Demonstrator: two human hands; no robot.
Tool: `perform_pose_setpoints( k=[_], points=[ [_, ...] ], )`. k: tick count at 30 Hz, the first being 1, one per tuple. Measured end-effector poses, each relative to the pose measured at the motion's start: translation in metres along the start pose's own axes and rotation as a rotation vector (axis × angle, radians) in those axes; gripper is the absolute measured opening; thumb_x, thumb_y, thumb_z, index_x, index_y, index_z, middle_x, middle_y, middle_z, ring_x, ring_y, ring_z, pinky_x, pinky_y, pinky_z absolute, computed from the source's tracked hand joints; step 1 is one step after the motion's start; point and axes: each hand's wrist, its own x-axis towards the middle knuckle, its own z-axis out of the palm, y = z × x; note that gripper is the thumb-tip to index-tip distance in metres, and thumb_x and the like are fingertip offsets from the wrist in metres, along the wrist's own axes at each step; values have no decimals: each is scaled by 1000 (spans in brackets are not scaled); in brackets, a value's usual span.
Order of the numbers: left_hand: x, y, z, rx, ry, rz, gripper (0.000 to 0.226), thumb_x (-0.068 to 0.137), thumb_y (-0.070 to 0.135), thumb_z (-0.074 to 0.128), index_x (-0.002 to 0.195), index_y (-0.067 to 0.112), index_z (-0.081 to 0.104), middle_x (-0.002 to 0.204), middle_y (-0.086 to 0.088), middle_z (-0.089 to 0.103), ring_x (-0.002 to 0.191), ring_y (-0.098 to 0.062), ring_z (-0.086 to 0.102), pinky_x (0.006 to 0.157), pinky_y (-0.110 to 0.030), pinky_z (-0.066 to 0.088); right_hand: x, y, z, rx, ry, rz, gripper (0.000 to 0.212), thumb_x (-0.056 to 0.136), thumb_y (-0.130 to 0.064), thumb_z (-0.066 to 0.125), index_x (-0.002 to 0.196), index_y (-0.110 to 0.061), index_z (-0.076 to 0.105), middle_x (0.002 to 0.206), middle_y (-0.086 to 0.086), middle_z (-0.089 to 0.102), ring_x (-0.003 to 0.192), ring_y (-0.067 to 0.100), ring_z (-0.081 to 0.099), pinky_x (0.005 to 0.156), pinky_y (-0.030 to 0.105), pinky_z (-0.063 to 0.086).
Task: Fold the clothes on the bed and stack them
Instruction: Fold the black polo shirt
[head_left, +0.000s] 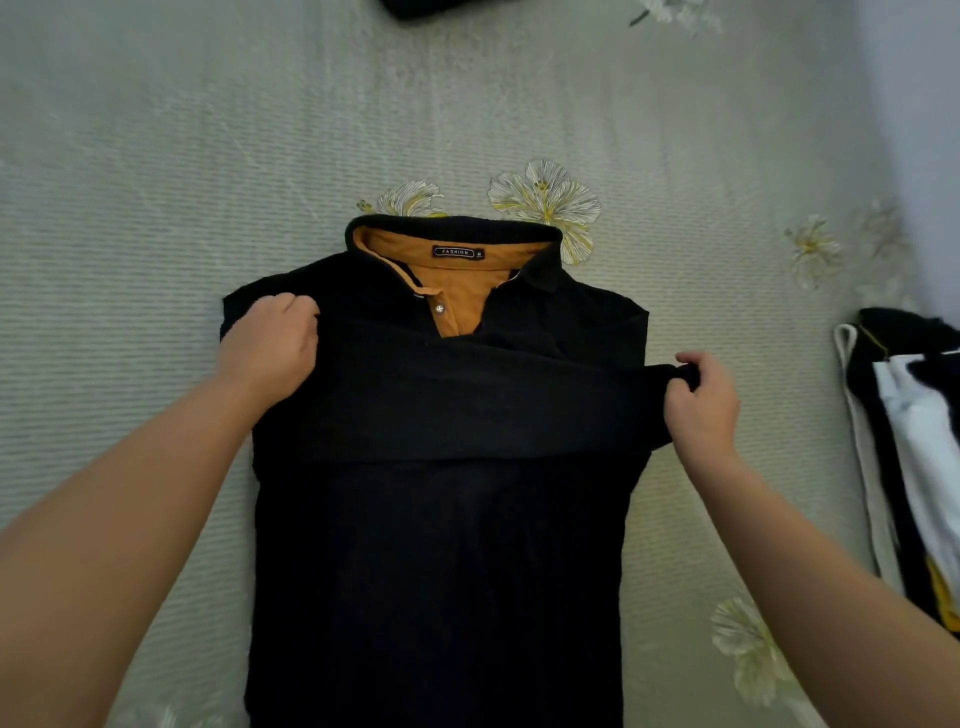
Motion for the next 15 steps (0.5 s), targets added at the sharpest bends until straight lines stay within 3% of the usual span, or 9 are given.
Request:
perform_pose_setpoints(
  k=[3,7,12,15],
  points=[
    [-5,-21,-10,34,20,73,23,92,8,40,92,-7,57,87,-24,63,82,-39,58,70,-43,39,4,-5,-5,-46,8,-29,36,83,1,43,117,-2,54,116,16,57,109,28,50,87,27,32],
    [-3,-44,-20,191,41,45,20,89,10,41,79,-2,54,76,-20,62,73,-36,57,64,-34,22,12,-12,9,-48,-19,22,44,86,-2,42,130,-4,42,116,16,54,102,25,49,84,29,33],
    [4,-46,-7,302,-22,-28,17,90,15,39,92,8,54,92,-10,59,92,-28,50,71,-32,19,29,-16,36,-159,13,-42,46,88,3,39,134,-1,38,130,21,47,120,33,43,99,36,34],
    [4,-39,4,292,46,-76,20,88,7,41,102,4,56,99,-16,55,96,-32,47,77,-38,21,34,-9,48,-236,14,-33,44,91,-1,38,135,-1,36,131,24,44,121,35,40,99,39,32]
  ],
)
